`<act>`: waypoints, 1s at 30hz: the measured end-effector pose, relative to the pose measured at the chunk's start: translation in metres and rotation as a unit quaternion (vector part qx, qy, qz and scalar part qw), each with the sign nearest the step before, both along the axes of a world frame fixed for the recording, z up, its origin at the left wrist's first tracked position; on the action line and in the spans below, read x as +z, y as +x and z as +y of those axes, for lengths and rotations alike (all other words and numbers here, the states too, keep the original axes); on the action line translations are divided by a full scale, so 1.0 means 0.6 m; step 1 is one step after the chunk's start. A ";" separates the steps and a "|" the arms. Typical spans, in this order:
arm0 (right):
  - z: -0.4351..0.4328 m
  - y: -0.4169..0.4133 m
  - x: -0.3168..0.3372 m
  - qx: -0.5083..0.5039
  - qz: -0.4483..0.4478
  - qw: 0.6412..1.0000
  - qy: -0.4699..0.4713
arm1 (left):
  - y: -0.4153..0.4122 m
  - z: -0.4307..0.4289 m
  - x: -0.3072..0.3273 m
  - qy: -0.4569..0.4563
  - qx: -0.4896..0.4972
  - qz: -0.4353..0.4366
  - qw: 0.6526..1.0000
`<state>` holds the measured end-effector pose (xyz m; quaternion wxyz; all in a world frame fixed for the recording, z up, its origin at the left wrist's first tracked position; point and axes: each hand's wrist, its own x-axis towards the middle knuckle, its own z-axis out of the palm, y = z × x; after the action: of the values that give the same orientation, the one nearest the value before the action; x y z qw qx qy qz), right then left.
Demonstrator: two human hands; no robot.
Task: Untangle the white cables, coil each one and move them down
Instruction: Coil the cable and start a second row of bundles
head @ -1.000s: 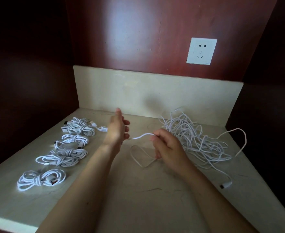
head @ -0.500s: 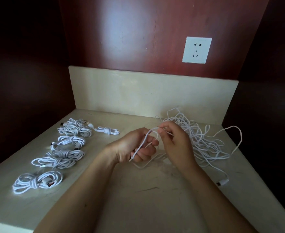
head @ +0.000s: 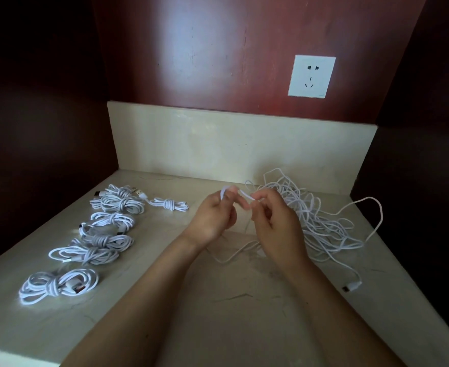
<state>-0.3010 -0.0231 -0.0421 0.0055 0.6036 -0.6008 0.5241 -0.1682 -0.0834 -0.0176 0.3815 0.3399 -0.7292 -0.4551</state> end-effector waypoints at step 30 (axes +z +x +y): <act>-0.015 -0.022 -0.005 -0.036 0.232 0.967 0.095 | 0.037 -0.041 0.027 0.188 0.238 0.489 0.818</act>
<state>-0.3140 -0.0321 -0.0448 0.1067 0.6843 -0.6516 0.3093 -0.1461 -0.1078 -0.0013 0.7129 0.3013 -0.2436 -0.5845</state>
